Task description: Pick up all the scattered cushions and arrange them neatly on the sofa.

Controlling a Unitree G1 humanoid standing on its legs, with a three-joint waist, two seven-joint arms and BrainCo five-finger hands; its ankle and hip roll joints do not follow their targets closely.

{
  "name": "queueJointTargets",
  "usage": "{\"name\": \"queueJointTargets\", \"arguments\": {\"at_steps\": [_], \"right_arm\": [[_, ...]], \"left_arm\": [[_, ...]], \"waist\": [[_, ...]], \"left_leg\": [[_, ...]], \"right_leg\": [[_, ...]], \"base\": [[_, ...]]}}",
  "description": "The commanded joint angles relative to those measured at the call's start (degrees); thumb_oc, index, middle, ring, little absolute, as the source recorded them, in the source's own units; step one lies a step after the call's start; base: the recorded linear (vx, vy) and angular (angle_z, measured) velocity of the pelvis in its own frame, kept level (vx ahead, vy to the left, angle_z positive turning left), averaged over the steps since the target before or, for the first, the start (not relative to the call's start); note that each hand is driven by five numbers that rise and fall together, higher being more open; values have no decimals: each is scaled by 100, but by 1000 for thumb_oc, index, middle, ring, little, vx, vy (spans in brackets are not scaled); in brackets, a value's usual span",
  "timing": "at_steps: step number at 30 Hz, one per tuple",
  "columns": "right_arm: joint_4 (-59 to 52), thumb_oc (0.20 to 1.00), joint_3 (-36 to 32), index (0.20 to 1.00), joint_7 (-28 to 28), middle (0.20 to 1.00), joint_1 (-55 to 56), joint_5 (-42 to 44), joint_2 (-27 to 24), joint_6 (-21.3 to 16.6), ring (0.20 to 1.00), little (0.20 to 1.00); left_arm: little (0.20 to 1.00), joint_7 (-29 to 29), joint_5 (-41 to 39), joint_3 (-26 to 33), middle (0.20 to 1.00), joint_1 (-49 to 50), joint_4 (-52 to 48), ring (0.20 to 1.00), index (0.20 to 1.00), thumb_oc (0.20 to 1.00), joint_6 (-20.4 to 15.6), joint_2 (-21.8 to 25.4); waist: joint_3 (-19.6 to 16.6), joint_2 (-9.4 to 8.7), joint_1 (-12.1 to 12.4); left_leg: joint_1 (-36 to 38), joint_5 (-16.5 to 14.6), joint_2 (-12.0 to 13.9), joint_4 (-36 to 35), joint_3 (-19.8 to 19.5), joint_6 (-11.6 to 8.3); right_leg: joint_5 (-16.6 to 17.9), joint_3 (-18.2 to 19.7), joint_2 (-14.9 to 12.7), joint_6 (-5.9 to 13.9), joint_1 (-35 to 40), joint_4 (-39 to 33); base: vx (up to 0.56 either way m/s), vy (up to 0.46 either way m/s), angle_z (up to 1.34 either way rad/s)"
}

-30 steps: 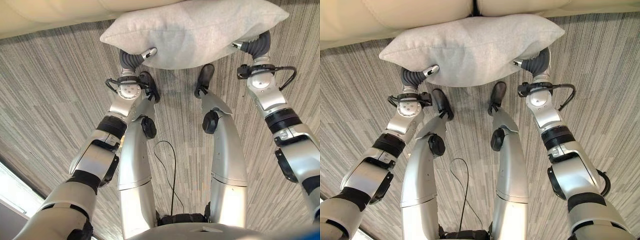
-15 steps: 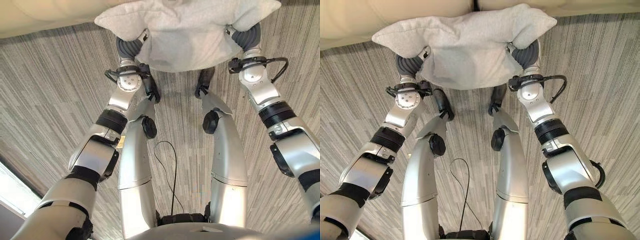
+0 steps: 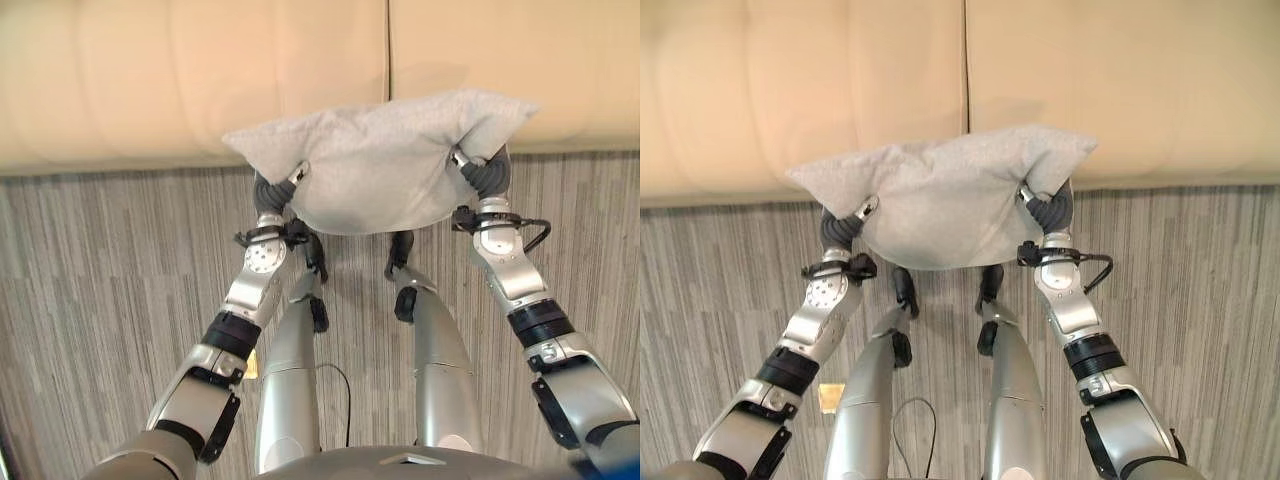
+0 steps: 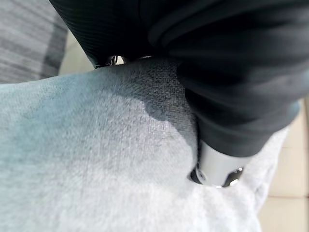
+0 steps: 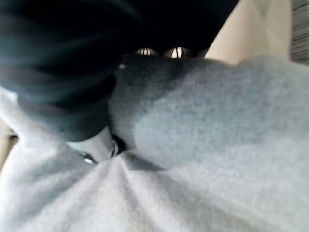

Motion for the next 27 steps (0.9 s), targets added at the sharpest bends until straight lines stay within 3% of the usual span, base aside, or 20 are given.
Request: {"name": "queueJointTargets", "arguments": {"at_steps": [1,3,11,17,19,22,24,27], "right_arm": [[-349,200,164,200,318,200,80,-83,316,-633,200,200],[-453,200,98,200,470,200,663,-41,334,-605,200,200],[-672,200,-137,200,741,200,1636,-170,229,-383,200,200],[-686,200,-180,200,825,200,2013,-243,182,-282,200,200],[-685,200,-184,200,860,200,2134,-181,219,-267,200,200],[-680,200,-200,200,818,200,2105,-138,233,-234,200,200],[-728,200,-169,200,838,200,2130,-134,305,-253,200,200],[-730,200,-169,200,838,200,2133,-134,307,-252,200,200]], "left_arm": [[200,-501,440,-408,200,-229,-286,200,200,200,-667,-108],[200,-591,454,-345,200,265,-460,200,200,200,-653,-1],[200,-700,440,-34,200,1376,-578,200,200,200,-474,-25],[200,-706,412,-33,200,1752,-584,200,200,200,-363,-132],[200,-692,493,-76,200,1855,-599,200,200,200,-318,-184],[200,-683,543,-90,200,1837,-590,200,200,200,-281,-176],[200,-704,579,-127,200,1964,-682,200,200,200,-288,-138],[200,-704,579,-128,200,1968,-685,200,200,200,-287,-136]], "waist": [[-889,61,-105],[-943,-12,-104],[-1164,-188,-147],[-1154,-284,-73],[-1229,-337,-14],[-1189,-319,139],[-1294,-276,193],[-1283,-280,201]], "left_leg": [[470,108,101,-483,-452,-378],[1666,99,76,-846,-349,-394],[3521,-287,189,-905,6,-386],[3737,-507,218,-37,-92,-368],[3565,-517,28,-366,-335,-318],[3182,-114,-82,-800,-434,-345],[3585,-98,-159,-1097,-505,-288],[3609,-95,-162,-1110,-497,-287]], "right_leg": [[3,-105,2,646,671,-571],[32,-227,129,663,1901,-1117],[-129,-144,421,652,3948,-1787],[-287,-70,503,554,4671,-1941],[-281,-11,514,600,4864,-2042],[-367,214,675,635,5099,-2121],[-430,301,690,683,5237,-2098],[-434,308,687,684,5251,-2097]], "base": [[123,-18,10],[169,-13,6],[135,-25,-9],[89,-12,-12],[229,68,-22],[200,83,2],[262,145,-57],[73,39,-77]]}}
